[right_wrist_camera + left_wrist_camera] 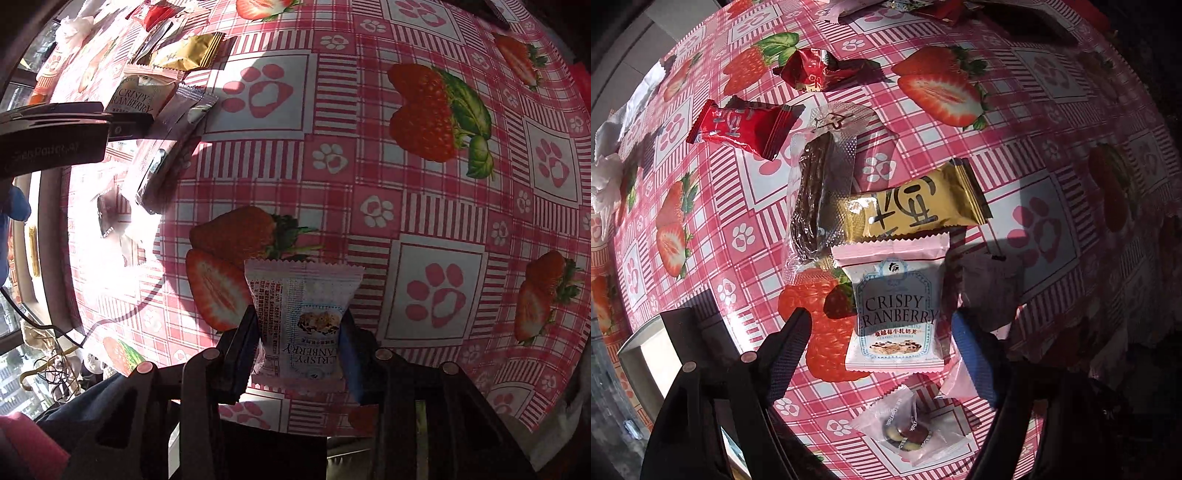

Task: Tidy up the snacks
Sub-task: 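Grasp a second Crispy Cranberry packet with the left tool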

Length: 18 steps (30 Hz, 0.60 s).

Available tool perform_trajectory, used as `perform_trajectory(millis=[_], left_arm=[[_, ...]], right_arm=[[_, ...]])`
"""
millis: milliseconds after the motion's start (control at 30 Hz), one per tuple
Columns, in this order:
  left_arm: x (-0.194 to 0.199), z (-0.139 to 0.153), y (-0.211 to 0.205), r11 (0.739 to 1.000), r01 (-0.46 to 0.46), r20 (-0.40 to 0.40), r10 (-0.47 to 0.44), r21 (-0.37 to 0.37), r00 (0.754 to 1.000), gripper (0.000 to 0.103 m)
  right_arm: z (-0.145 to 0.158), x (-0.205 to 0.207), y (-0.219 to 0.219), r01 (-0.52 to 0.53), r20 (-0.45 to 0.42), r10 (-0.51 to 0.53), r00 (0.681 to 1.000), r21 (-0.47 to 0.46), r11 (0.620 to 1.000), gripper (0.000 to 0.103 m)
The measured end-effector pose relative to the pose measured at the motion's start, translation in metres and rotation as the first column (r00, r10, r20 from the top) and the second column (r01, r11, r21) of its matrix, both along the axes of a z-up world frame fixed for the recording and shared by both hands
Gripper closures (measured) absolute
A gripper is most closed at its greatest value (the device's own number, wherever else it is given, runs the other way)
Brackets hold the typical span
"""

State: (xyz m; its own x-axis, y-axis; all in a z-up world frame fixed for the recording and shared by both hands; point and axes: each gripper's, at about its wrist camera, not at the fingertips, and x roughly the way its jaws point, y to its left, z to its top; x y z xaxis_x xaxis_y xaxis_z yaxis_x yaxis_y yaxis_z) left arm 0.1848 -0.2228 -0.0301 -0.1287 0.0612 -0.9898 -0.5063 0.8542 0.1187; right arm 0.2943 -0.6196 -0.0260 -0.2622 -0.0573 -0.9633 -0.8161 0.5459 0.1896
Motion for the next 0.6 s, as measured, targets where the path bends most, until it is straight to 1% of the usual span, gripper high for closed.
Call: perform_trajectory(millis=[33, 67, 100, 167, 200, 267, 300, 333, 400, 433, 500, 600], left_arm=[[0.005, -0.004, 0.0, 1.0, 0.0, -0.014, -0.001, -0.01, 1.0, 0.018], [0.01, -0.005, 0.002, 1.0, -0.014, 0.001, 0.014, -0.012, 1.0, 0.017], [0.015, -0.006, 0.005, 0.999, -0.03, 0.01, 0.03, -0.023, 0.999, 0.017], [0.023, -0.007, 0.01, 0.997, -0.063, 0.017, 0.063, -0.038, 0.998, 0.017], [0.025, -0.005, 0.011, 0.997, -0.07, 0.027, 0.071, -0.038, 0.997, 0.02], [0.03, 0.0, 0.015, 0.998, -0.051, 0.046, 0.052, -0.031, 0.998, 0.031], [0.02, 0.007, 0.011, 0.999, -0.025, 0.058, 0.027, -0.033, 0.998, 0.046], [0.021, 0.01, 0.01, 0.999, 0.011, 0.06, -0.009, -0.03, 0.998, 0.062], [0.024, 0.013, 0.002, 0.998, 0.058, 0.047, -0.057, -0.031, 0.997, 0.062], [0.023, 0.015, 0.002, 0.997, 0.066, 0.049, -0.065, -0.031, 0.997, 0.062], [0.018, 0.021, 0.004, 0.998, 0.049, 0.061, -0.047, -0.043, 0.997, 0.062], [0.007, 0.039, 0.013, 0.998, 0.011, 0.103, -0.005, -0.056, 0.995, 0.062]], right_arm=[[0.005, 0.004, 0.01, 0.005, -0.003, -0.005, 1.0, -0.002, 1.0, 0.061], [0.003, 0.005, 0.006, 0.008, -0.004, -0.008, 1.0, -0.003, 1.0, 0.061], [0.012, 0.014, 0.009, 0.011, -0.007, -0.011, 1.0, -0.004, 1.0, 0.061], [0.017, 0.018, 0.004, 0.019, -0.009, -0.019, 1.0, -0.002, 1.0, 0.061], [0.023, 0.024, 0.0, 0.025, -0.009, -0.025, 1.0, 0.0, 1.0, 0.061], [0.027, 0.031, -0.003, 0.035, -0.01, -0.035, 0.999, 0.005, 0.999, 0.061], [0.029, 0.032, -0.002, 0.042, -0.012, -0.042, 0.999, 0.005, 0.999, 0.061], [0.03, 0.033, -0.003, 0.048, -0.014, -0.048, 0.999, 0.004, 0.999, 0.061], [0.033, 0.038, -0.005, 0.06, -0.017, -0.06, 0.998, -0.001, 0.998, 0.061], [0.032, 0.039, -0.006, 0.065, -0.018, -0.065, 0.998, -0.005, 0.998, 0.061], [0.025, 0.037, -0.001, 0.074, -0.021, -0.074, 0.997, -0.016, 0.997, 0.061], [0.024, 0.04, 0.005, 0.085, -0.027, -0.086, 0.996, -0.025, 0.996, 0.061]])
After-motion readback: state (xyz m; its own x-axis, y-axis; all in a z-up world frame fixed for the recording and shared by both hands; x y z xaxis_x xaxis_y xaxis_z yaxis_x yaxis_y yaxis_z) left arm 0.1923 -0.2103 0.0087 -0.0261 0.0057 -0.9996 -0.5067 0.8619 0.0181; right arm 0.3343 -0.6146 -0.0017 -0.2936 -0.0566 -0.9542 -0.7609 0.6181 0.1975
